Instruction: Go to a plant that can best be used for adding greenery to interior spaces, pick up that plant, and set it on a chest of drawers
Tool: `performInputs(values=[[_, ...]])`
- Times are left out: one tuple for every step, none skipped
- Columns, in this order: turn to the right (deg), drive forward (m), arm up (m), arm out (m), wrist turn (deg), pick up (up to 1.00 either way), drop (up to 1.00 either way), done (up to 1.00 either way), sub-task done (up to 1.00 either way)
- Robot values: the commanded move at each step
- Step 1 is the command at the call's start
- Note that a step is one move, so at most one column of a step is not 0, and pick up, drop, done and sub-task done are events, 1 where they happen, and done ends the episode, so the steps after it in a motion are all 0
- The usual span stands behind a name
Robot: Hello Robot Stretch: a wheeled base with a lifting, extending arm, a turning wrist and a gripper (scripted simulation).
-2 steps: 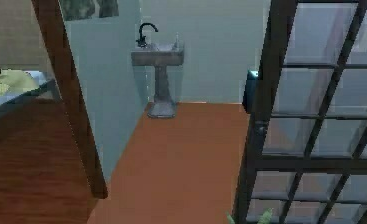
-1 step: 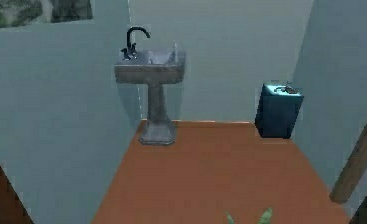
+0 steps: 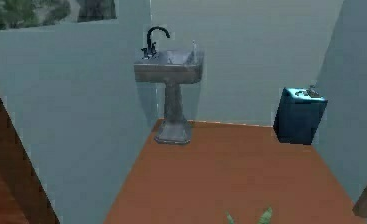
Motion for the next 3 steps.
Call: performInputs(values=[[0.0, 0.15, 0.0, 0.0, 0.0, 0.0, 0.0, 0.0, 0.0], [24.0, 0.0, 0.0, 0.0, 0.0, 0.0, 0.0, 0.0, 0.0], [0.0, 0.15, 0.0, 0.0, 0.0, 0.0, 0.0, 0.0, 0.0]])
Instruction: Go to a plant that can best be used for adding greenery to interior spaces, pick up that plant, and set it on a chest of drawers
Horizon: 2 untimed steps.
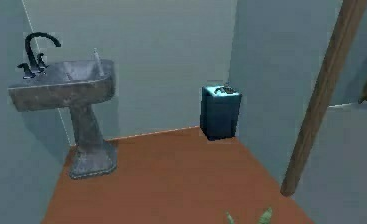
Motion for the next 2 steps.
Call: performInputs(values=[[21.0, 0.0, 0.0, 0.0, 0.0, 0.0, 0.0, 0.0, 0.0], [0.0, 0.4, 0.0, 0.0, 0.0, 0.0, 0.0, 0.0, 0.0]])
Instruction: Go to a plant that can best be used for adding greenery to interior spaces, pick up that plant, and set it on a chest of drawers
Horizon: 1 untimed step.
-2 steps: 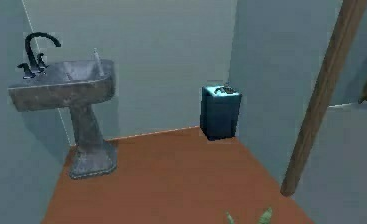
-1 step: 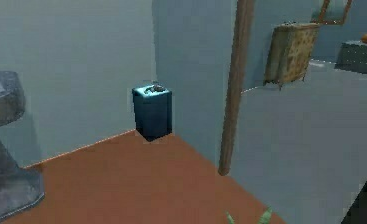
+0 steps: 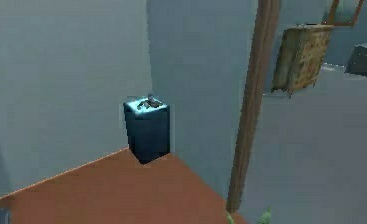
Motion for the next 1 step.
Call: performInputs(values=[[45.0, 0.0, 0.0, 0.0, 0.0, 0.0, 0.0, 0.0, 0.0]])
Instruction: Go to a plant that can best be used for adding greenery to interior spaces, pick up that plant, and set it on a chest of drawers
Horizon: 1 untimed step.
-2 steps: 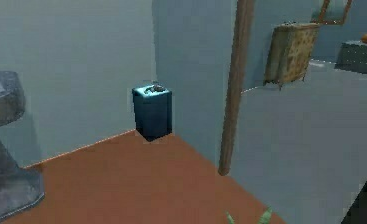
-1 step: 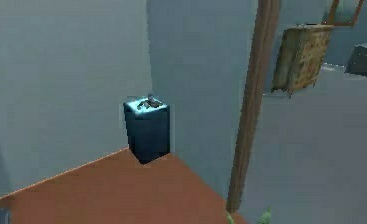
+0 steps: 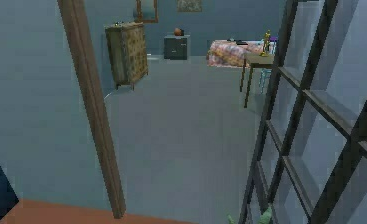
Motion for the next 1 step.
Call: performInputs(values=[[3.0, 0.0, 0.0, 0.0, 0.0, 0.0, 0.0, 0.0, 0.0]])
